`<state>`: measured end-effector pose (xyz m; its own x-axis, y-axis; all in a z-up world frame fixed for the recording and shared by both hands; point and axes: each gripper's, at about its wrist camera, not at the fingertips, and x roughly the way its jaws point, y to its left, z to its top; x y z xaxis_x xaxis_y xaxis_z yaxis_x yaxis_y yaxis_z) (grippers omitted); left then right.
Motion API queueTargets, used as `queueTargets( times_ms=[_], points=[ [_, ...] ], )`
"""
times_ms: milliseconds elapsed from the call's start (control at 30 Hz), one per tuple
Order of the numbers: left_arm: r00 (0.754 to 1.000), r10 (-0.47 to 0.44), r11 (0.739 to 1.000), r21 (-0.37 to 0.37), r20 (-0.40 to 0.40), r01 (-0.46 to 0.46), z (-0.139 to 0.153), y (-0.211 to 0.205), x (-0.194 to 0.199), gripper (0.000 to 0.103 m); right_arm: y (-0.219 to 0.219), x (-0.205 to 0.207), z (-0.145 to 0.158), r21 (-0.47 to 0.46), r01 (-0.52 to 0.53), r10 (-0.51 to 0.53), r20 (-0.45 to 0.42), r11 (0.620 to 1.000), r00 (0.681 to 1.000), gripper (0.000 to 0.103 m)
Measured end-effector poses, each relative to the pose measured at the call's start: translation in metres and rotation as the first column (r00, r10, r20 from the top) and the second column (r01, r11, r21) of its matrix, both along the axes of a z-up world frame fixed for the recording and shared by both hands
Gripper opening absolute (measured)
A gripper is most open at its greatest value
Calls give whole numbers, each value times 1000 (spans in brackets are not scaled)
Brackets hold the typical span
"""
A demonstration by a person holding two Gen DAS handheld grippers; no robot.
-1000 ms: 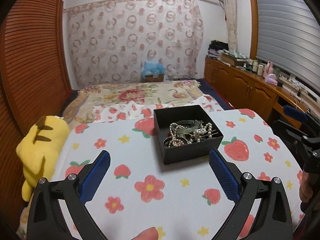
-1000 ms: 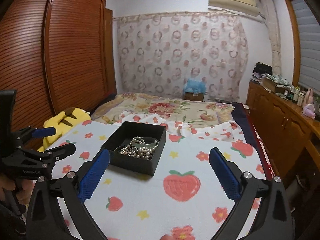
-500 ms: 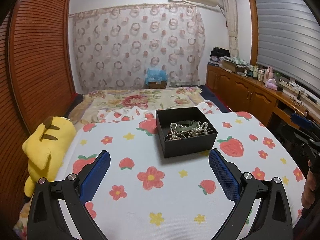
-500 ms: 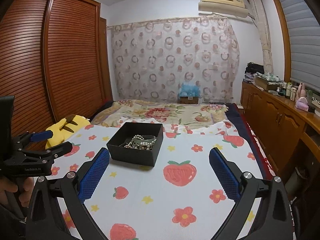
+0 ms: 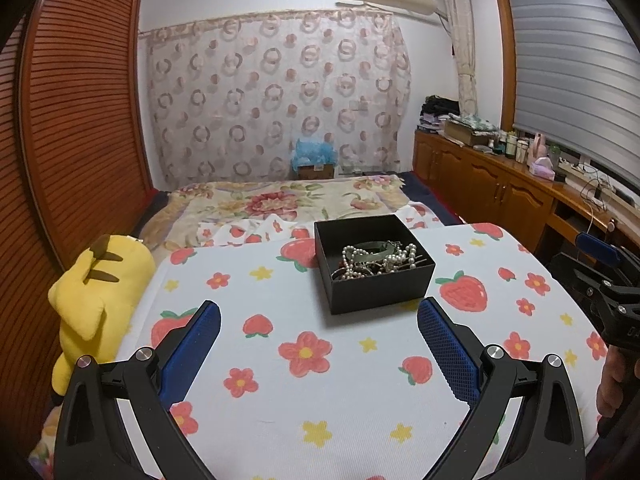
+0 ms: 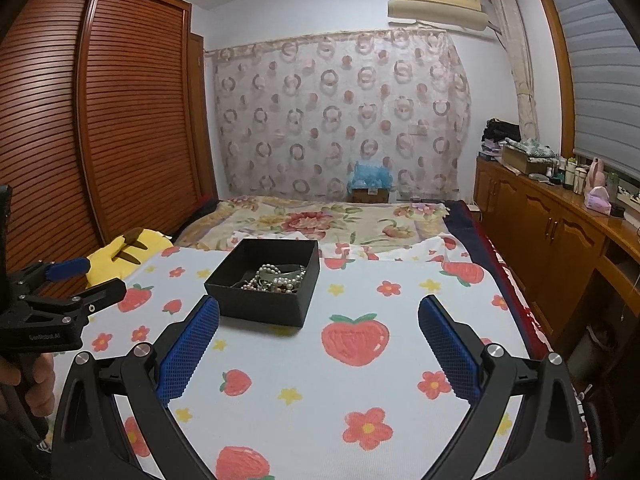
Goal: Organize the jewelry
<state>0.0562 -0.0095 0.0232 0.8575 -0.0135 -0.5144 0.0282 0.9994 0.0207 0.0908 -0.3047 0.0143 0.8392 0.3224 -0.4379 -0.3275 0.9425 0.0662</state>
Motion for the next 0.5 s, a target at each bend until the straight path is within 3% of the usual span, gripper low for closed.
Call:
queueTargets(
  times_ms=[500],
  points=[
    [1000,-1,1000,0,5,1,0,1,-1,95,1,1,-1,-2,1,-1,1,1000,1000,100]
  ],
)
